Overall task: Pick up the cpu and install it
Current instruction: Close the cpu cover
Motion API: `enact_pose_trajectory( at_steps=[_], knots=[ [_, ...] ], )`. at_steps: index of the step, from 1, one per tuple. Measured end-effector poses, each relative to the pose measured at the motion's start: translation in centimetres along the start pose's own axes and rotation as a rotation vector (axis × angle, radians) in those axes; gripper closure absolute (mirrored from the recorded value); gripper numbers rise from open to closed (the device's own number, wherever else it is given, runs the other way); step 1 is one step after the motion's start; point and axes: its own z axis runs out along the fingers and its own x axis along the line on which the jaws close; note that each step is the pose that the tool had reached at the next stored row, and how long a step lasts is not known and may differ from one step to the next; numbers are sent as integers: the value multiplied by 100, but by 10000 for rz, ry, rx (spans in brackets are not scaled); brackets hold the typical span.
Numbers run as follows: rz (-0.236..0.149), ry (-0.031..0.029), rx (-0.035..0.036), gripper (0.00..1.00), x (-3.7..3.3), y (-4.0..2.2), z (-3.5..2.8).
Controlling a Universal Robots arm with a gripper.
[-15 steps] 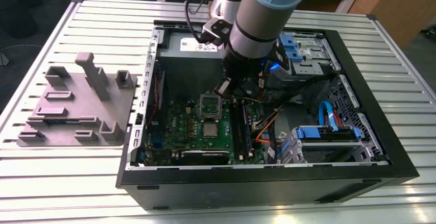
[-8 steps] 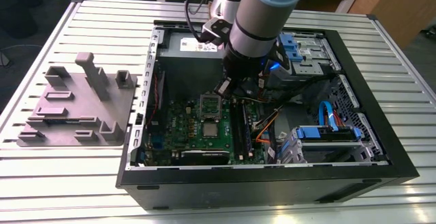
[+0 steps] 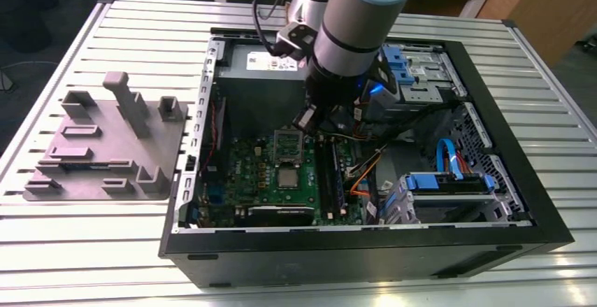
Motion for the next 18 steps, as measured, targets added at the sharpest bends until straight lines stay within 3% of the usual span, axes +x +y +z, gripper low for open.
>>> enact_pose_trajectory(
  at_steps=[18],
  knots=[
    [-113,38,16,90,15,30,-66]
  ],
)
